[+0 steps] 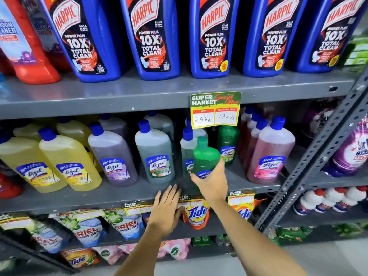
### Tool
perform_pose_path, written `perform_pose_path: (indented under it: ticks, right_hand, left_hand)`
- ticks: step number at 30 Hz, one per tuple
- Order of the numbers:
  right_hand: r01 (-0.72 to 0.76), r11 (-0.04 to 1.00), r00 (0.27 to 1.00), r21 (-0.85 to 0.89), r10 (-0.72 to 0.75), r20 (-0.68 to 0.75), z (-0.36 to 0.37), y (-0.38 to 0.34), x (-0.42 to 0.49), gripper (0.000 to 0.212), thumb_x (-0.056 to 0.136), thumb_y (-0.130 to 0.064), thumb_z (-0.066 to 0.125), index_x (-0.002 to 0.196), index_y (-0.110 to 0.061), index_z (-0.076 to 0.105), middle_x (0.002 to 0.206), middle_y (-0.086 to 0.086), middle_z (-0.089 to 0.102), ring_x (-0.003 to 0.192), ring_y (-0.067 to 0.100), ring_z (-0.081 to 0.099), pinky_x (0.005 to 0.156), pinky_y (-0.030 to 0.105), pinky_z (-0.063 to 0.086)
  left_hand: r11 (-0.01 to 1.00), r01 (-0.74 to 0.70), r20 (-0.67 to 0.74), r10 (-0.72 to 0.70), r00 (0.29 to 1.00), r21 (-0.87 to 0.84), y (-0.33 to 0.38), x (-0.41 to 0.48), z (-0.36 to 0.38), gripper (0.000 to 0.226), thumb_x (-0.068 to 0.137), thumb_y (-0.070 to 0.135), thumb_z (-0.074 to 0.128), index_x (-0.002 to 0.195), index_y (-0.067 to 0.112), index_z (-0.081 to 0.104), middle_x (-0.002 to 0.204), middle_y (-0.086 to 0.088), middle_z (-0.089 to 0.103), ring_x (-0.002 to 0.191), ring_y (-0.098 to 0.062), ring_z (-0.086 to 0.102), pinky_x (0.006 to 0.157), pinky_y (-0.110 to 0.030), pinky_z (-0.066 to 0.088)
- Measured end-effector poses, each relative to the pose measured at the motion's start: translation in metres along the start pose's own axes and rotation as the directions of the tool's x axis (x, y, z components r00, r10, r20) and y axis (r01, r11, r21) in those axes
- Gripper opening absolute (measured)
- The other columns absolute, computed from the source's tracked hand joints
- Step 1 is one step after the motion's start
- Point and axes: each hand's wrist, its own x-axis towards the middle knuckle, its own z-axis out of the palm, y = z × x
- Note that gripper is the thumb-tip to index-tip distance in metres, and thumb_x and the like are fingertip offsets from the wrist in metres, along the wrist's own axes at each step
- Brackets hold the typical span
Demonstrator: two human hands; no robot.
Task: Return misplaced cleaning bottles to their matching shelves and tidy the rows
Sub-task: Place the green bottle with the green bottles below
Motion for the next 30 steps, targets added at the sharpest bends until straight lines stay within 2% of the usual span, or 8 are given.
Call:
perform_pose_path:
  ticks: [3, 7, 12, 19, 25, 30]
  right_hand:
    - [-0.011, 1.0, 0.999, -0.028, 0.01, -0.042, -0.019, 0.01, 0.014, 0.094, 0.05, -0.052, 0.085, 0.123, -0.029, 0.031, 0.119, -0.002, 0.06, 0.108, 0.026, 0.061, 0.082, 0.044, 0.054]
    - [-0.029, 0.999, 0.994, -0.03, 0.025, -0.107, -0.044, 0.022, 0.033, 0.1, 0.053, -0.047, 0.087, 0.13, -0.025, 0.027, 0.126, 0.003, 0.058, 0.112, 0.029, 0.06, 0.086, 0.045, 0.052]
    - [-0.058, 0.997, 0.994, -0.05, 0.053, -0.093, -0.058, 0.033, 0.043, 0.106, 0.056, -0.049, 0.085, 0.137, -0.022, 0.024, 0.133, 0.002, 0.055, 0.112, 0.03, 0.06, 0.09, 0.046, 0.052]
    - [-0.071, 0.997, 0.994, 0.027, 0.073, -0.077, -0.052, 0.039, 0.045, 0.096, 0.059, -0.041, 0.086, 0.134, -0.023, 0.028, 0.124, 0.001, 0.059, 0.106, 0.025, 0.062, 0.088, 0.037, 0.045]
    - [-0.065, 0.998, 0.994, 0.023, 0.067, -0.089, -0.052, 0.041, 0.047, 0.097, 0.059, -0.044, 0.086, 0.133, -0.025, 0.027, 0.122, 0.0, 0.06, 0.105, 0.025, 0.063, 0.09, 0.04, 0.047]
    - [-0.06, 0.996, 0.993, 0.073, 0.067, -0.097, -0.048, 0.041, 0.047, 0.091, 0.059, -0.041, 0.086, 0.128, -0.03, 0.029, 0.12, -0.001, 0.06, 0.103, 0.025, 0.063, 0.09, 0.04, 0.047]
  left_hand:
    - [1.0, 0.003, 0.005, -0.003, 1.0, -0.004, 0.001, 0.0, 0.001, 0.059, 0.1, 0.048, 0.025, 0.151, 0.02, 0.015, 0.161, 0.001, 0.01, 0.147, -0.016, 0.002, 0.118, -0.042, -0.002]
    - [0.999, 0.018, 0.023, -0.019, 1.0, 0.044, 0.001, 0.001, 0.003, 0.061, 0.1, 0.051, 0.02, 0.152, 0.021, 0.009, 0.161, 0.003, 0.004, 0.147, -0.015, -0.004, 0.117, -0.04, -0.007]
    - [0.999, 0.031, 0.007, -0.031, 0.999, 0.018, 0.002, 0.0, 0.006, 0.062, 0.099, 0.051, 0.022, 0.151, 0.019, 0.013, 0.161, 0.001, 0.009, 0.147, -0.016, 0.0, 0.116, -0.041, -0.008]
    - [0.998, 0.045, 0.021, -0.046, 0.999, 0.031, 0.006, 0.0, 0.004, 0.062, 0.099, 0.052, 0.019, 0.152, 0.02, 0.009, 0.161, 0.002, 0.004, 0.147, -0.015, -0.004, 0.117, -0.041, -0.009]
    - [0.999, 0.047, 0.033, -0.048, 0.998, 0.022, 0.007, 0.001, 0.005, 0.066, 0.098, 0.056, 0.019, 0.152, 0.02, 0.007, 0.161, 0.002, 0.001, 0.146, -0.014, -0.009, 0.115, -0.041, -0.012]
    - [0.997, 0.034, 0.053, -0.037, 0.998, 0.065, 0.006, -0.002, 0.006, 0.076, 0.09, 0.065, 0.003, 0.152, 0.019, 0.004, 0.161, 0.001, -0.002, 0.145, -0.016, -0.012, 0.114, -0.044, -0.014]
